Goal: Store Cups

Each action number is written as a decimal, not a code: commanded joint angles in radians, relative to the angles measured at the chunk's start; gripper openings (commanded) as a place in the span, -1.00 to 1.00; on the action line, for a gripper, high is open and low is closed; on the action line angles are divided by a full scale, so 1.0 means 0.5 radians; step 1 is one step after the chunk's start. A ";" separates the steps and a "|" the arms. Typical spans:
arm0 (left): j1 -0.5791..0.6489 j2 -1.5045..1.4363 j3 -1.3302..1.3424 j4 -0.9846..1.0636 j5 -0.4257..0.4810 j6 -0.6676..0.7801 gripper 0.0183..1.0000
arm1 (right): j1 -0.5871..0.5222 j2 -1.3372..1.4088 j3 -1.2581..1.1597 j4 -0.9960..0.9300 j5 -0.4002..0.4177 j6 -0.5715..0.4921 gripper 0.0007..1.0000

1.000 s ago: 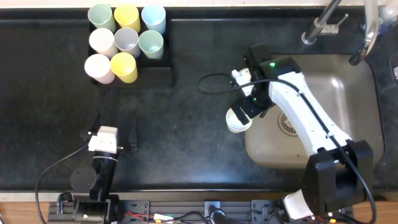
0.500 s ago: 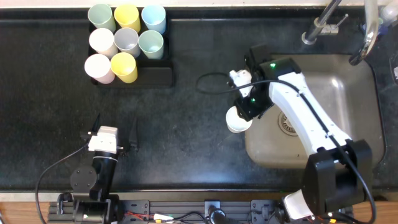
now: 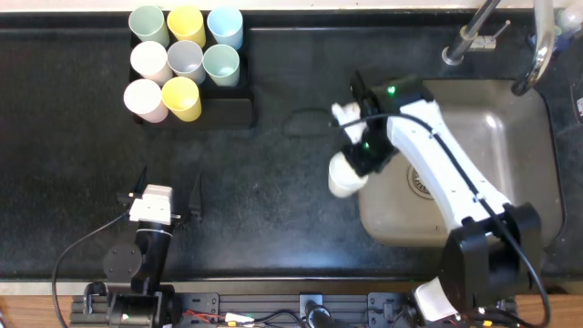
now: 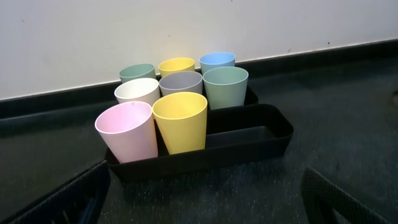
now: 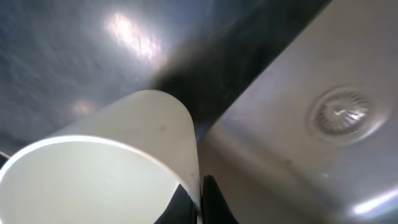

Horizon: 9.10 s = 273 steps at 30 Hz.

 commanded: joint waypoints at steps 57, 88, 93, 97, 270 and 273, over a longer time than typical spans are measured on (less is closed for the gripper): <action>0.009 -0.020 0.000 -0.009 0.027 0.036 1.00 | 0.706 1.615 2.621 -0.156 0.220 0.272 -0.91; 0.009 -0.020 0.000 -0.009 0.027 0.036 1.00 | 0.670 1.656 2.546 -0.128 0.127 0.197 -0.91; 0.009 -0.020 0.000 -0.009 0.027 0.036 1.00 | 0.671 1.656 2.490 -0.128 0.128 0.182 -0.91; 0.009 -0.020 0.000 -0.009 0.027 0.036 1.00 | 0.670 1.656 2.485 -0.128 0.128 0.160 -0.91; 0.009 -0.020 0.000 -0.009 0.027 0.036 1.00 | -0.916 -3.449 -2.908 2.604 0.230 0.948 1.00; 0.009 -0.020 0.000 -0.009 0.027 0.036 1.00 | -0.916 -3.449 -2.908 2.604 0.230 0.948 1.00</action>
